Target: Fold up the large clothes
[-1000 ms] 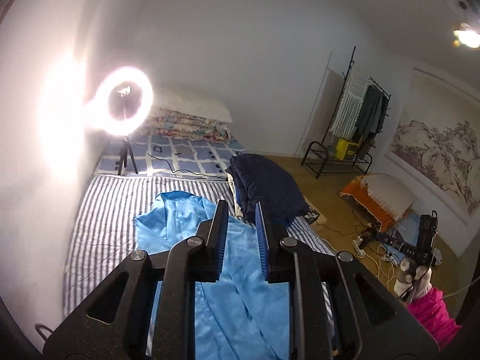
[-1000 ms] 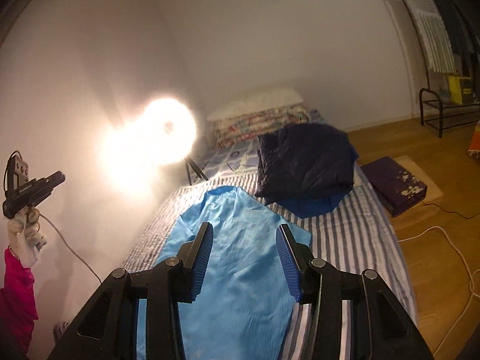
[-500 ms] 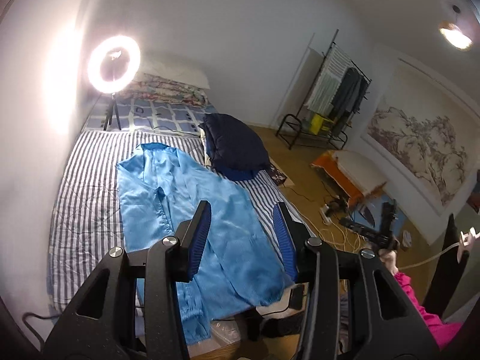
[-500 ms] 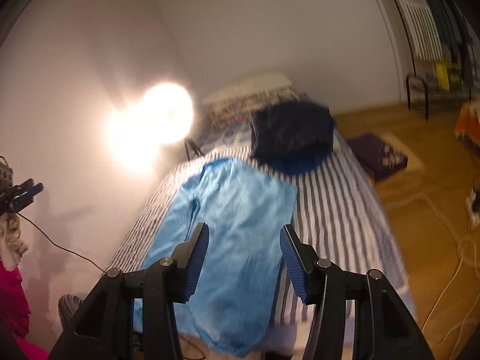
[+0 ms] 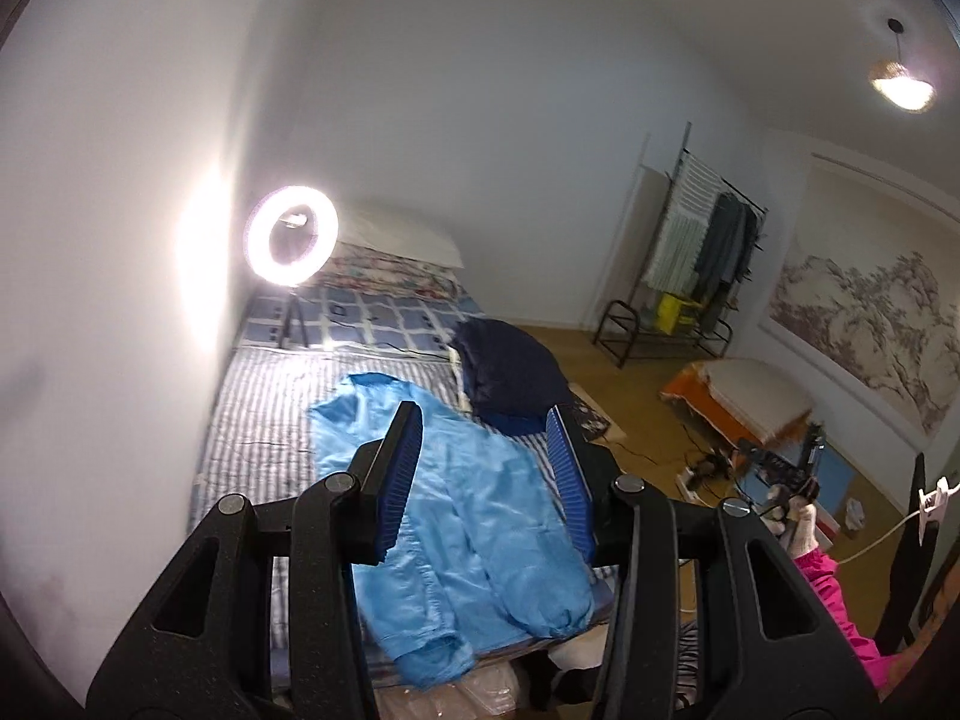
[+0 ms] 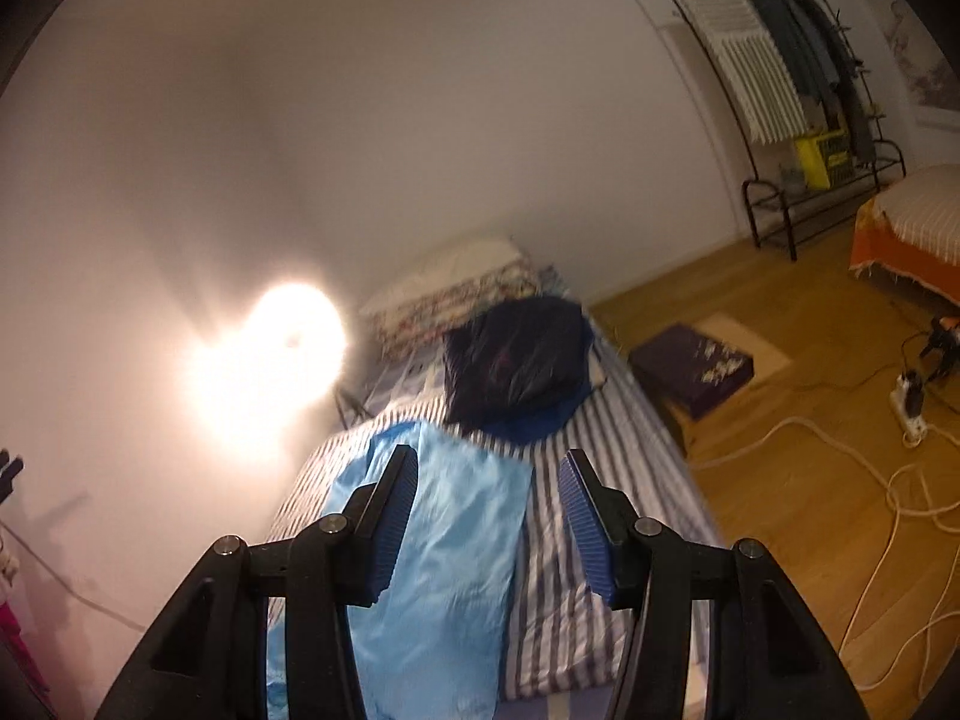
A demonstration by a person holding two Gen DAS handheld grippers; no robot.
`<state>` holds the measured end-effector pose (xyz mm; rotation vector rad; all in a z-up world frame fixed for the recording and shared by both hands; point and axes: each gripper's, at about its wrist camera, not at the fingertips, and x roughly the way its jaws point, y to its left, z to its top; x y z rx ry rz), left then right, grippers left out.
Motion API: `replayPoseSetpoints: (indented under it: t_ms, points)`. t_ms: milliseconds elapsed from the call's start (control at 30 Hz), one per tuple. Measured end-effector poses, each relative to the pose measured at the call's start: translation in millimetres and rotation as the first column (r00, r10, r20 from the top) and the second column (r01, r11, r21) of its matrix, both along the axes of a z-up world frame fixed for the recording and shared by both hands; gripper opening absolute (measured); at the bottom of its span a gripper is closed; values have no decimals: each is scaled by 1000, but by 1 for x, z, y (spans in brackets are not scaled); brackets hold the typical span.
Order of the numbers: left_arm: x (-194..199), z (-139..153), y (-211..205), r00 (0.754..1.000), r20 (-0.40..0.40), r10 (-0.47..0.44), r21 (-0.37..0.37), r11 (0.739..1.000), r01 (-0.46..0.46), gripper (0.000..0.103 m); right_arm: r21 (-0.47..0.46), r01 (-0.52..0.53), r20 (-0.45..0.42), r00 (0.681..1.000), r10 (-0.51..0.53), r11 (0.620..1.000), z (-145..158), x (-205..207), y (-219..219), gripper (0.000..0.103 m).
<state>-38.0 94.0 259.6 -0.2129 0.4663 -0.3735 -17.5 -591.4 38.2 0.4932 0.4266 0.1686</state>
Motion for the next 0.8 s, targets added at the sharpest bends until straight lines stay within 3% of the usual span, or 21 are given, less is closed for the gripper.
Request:
replayPoseSetpoints:
  t_ms: [133, 233, 467, 600, 800]
  points:
    - [-15, -22, 18, 999, -16, 39, -17, 999, -40, 50, -3, 22, 21, 1000, -22, 1000, 6, 0, -9, 56]
    - [-8, -54, 19, 997, -60, 46, -13, 999, -47, 50, 1, 22, -5, 1000, -22, 1000, -8, 9, -9, 56]
    - [43, -166, -19, 973, -229, -33, -55, 998, 21, 50, 10, -26, -100, 995, 27, 1000, -55, 19, 12, 56]
    - [60, -227, -66, 958, -266, -108, -55, 994, 97, 50, 12, -89, -175, 980, 90, 996, -87, 29, 33, 56]
    - [91, -340, -168, 864, -430, -262, -75, 964, 255, 50, 17, -188, -307, 934, 184, 982, -142, 52, 73, 56]
